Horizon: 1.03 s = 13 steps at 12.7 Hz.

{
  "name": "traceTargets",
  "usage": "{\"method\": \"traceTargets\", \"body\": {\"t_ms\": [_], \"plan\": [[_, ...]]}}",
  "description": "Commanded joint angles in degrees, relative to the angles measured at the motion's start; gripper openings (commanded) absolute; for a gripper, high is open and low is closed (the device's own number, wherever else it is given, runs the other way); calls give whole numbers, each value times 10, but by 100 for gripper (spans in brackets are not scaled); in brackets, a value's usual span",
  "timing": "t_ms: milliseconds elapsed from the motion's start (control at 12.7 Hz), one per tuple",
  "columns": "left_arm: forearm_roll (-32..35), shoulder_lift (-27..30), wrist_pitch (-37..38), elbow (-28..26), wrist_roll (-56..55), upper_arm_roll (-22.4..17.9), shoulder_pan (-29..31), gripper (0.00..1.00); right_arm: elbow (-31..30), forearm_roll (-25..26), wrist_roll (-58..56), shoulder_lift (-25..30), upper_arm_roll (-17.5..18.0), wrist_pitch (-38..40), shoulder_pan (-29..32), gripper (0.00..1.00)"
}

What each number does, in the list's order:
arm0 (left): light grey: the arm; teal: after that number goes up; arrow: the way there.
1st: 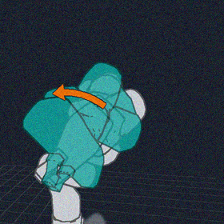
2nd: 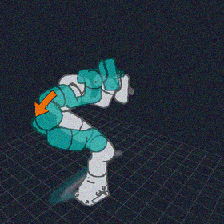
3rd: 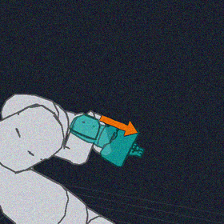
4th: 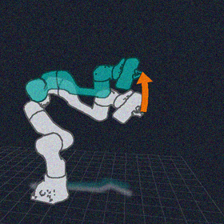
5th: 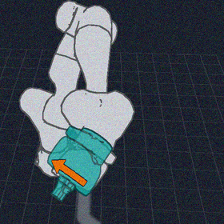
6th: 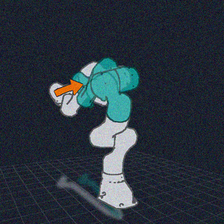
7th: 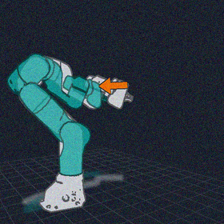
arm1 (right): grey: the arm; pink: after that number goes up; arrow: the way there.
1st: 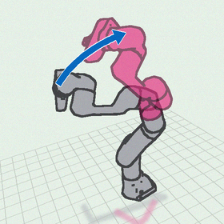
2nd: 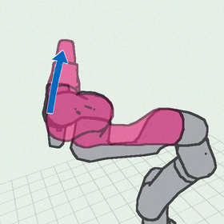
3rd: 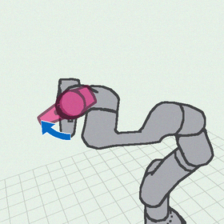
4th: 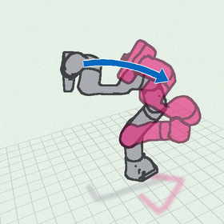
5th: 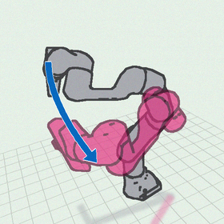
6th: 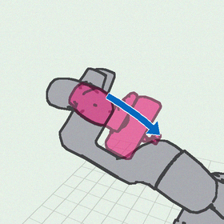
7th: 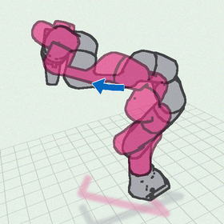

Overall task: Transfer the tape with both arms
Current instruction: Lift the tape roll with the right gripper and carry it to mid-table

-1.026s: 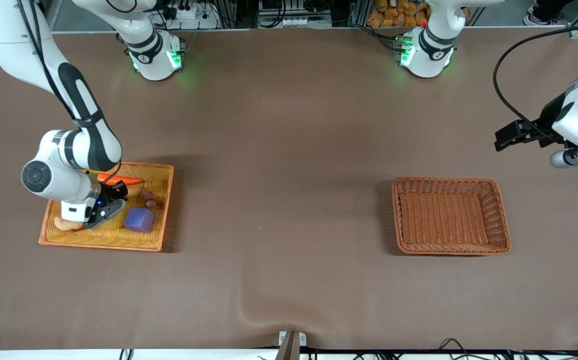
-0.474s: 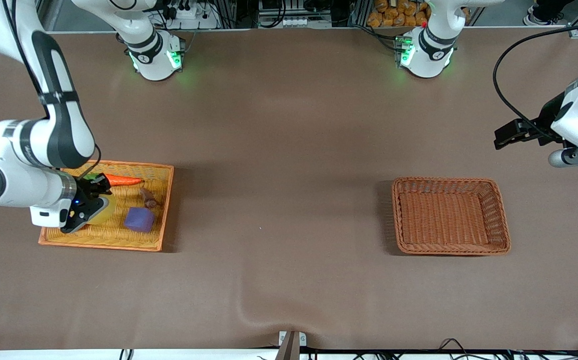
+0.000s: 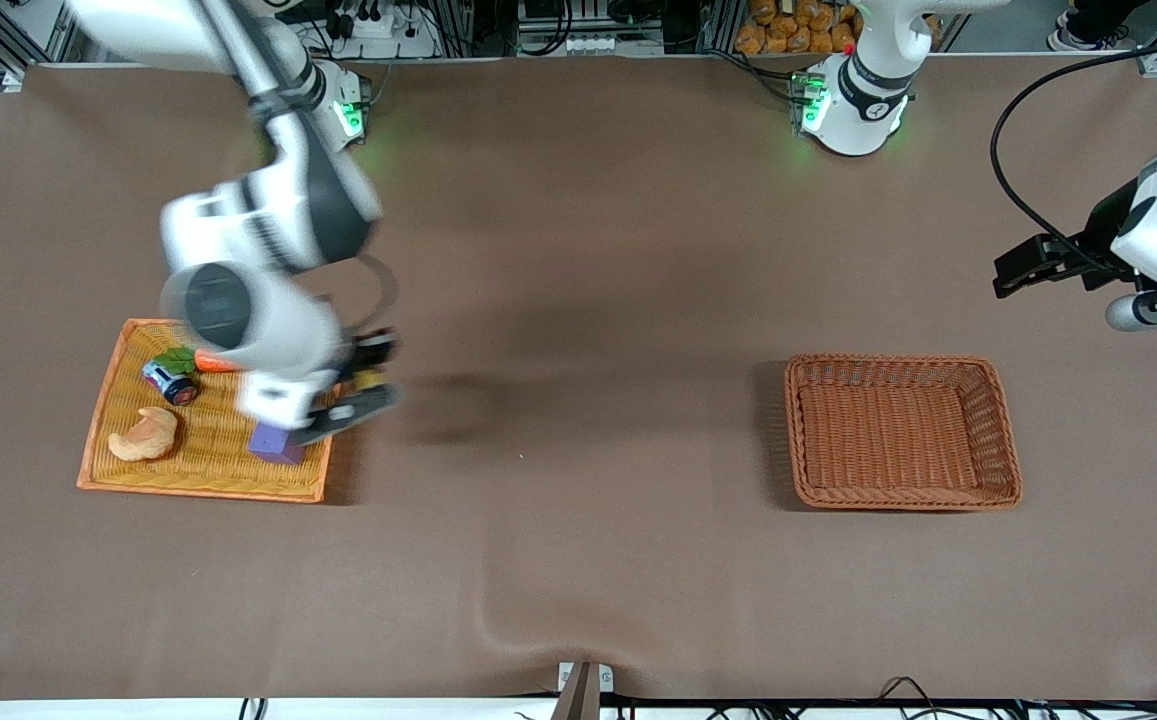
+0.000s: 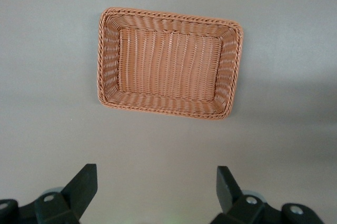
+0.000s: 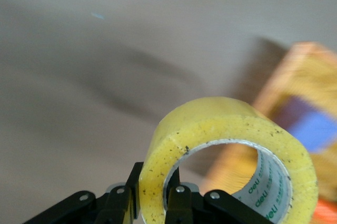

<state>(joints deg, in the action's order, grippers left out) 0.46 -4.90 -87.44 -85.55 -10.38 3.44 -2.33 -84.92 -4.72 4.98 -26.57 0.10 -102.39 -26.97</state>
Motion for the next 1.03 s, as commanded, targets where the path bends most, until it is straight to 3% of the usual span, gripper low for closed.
{"method": "traceTargets", "body": {"t_ms": [0,474,711,947], "plan": [[-6,2,11,7,-10,3,2,100,124,-13,166,-115,-11,-42,-93,0],[-5,3,11,7,-10,4,2,100,161,-15,352,-267,-10,-296,-185,0],[-5,2,11,6,-8,3,4,100,176,-14,373,-278,-12,-252,-192,0],[-1,-4,23,-10,-8,3,6,100,180,-14,374,-252,-13,-206,-185,97]]}}
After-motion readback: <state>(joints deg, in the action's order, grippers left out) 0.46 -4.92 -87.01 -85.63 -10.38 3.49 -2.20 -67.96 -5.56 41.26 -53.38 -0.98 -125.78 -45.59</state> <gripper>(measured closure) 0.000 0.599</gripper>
